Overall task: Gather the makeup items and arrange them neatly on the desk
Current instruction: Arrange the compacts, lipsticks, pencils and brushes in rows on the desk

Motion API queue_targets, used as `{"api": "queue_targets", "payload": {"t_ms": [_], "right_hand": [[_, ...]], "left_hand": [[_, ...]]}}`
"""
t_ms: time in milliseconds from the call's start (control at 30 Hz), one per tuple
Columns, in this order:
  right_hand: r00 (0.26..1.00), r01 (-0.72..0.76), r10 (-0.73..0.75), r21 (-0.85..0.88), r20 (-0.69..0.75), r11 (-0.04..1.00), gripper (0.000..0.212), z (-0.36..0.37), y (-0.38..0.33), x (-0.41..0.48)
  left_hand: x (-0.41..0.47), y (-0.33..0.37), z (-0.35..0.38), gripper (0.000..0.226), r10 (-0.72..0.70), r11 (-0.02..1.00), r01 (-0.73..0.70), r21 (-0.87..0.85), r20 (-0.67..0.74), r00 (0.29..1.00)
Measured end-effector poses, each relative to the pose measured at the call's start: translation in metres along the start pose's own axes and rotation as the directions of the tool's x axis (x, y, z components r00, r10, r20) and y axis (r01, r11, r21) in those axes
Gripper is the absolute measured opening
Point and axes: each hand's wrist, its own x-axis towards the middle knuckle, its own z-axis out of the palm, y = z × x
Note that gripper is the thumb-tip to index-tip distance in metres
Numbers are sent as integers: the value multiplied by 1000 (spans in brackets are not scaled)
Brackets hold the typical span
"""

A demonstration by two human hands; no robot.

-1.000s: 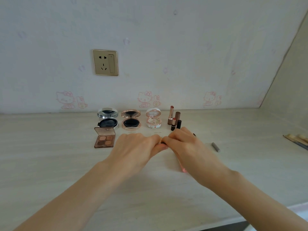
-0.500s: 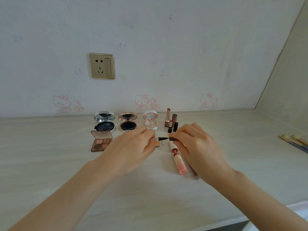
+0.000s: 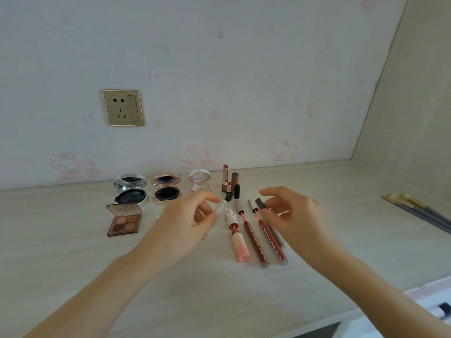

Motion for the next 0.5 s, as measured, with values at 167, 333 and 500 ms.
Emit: {"api": "queue_targets", "payload": {"t_ms": [167,333,500], "right_hand": [[985,-170,162,274,51,947,20,-9,10,1],[992,-130,126,279,30,952,24,-17,25,-1],[993,-116,115,232,17,966,28,-26,50,-2]], "left_hand": [[5,17,22,14,62,998,-63,-18,-28,998],[11,27,46,20,46,997,-41,-72,74,996],[18,36,71,13,92,995,-86,-60,109,990]]}}
